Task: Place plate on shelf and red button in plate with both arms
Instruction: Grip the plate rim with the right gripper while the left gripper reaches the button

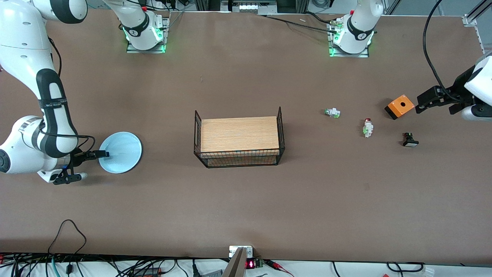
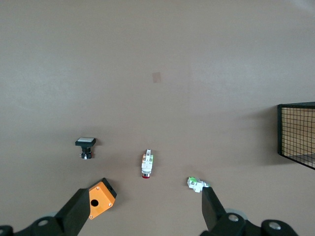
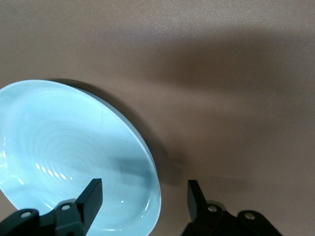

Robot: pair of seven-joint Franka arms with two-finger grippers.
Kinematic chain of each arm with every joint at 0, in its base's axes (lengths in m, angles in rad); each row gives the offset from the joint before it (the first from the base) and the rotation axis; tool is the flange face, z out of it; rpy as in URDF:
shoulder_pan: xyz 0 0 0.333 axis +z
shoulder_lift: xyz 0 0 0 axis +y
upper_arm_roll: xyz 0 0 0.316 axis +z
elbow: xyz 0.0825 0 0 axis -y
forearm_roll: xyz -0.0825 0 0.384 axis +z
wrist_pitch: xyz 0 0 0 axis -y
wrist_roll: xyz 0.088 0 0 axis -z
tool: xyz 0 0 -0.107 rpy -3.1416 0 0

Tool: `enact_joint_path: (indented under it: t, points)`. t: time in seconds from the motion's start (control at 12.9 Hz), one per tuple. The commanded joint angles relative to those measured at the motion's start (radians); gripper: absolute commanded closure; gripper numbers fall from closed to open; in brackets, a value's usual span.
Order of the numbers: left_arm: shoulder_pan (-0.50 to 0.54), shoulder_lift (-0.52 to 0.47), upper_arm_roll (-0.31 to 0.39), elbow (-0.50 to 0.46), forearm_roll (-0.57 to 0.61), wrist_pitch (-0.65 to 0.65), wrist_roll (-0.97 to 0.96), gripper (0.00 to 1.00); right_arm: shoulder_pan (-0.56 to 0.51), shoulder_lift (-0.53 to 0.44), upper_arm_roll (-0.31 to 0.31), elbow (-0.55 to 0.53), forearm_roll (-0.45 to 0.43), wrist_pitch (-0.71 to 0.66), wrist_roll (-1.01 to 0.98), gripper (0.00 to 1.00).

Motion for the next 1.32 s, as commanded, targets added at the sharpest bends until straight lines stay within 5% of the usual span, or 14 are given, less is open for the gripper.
enact_joint_path:
  t: [0.0,0.08,0.31,0.62,1.09,1.24]
  points:
    - [0.006,-0.007,-0.004,-0.018,0.031,0.000,0.018,0.00,-0.017,0.017,0.012,0.022,0.018,-0.011,-0.022,0.43]
    - [0.006,-0.005,-0.004,-0.018,0.031,-0.014,0.014,0.00,-0.023,0.019,0.012,0.021,0.018,-0.014,-0.019,0.55]
    - [0.009,0.053,-0.003,-0.021,0.028,-0.093,0.000,0.00,-0.038,0.034,0.012,0.019,0.018,-0.011,-0.022,0.61]
    - [0.007,0.165,-0.003,-0.006,0.031,-0.095,0.000,0.00,-0.043,0.033,0.012,0.019,0.018,-0.054,-0.022,0.96]
    - [-0.014,0.260,-0.006,-0.024,0.059,-0.095,-0.003,0.00,-0.043,0.011,0.003,0.036,0.037,-0.213,-0.012,1.00]
    - [-0.008,0.254,-0.011,-0.081,0.067,-0.051,-0.006,0.00,-0.057,0.011,0.004,0.137,0.036,-0.345,-0.002,1.00]
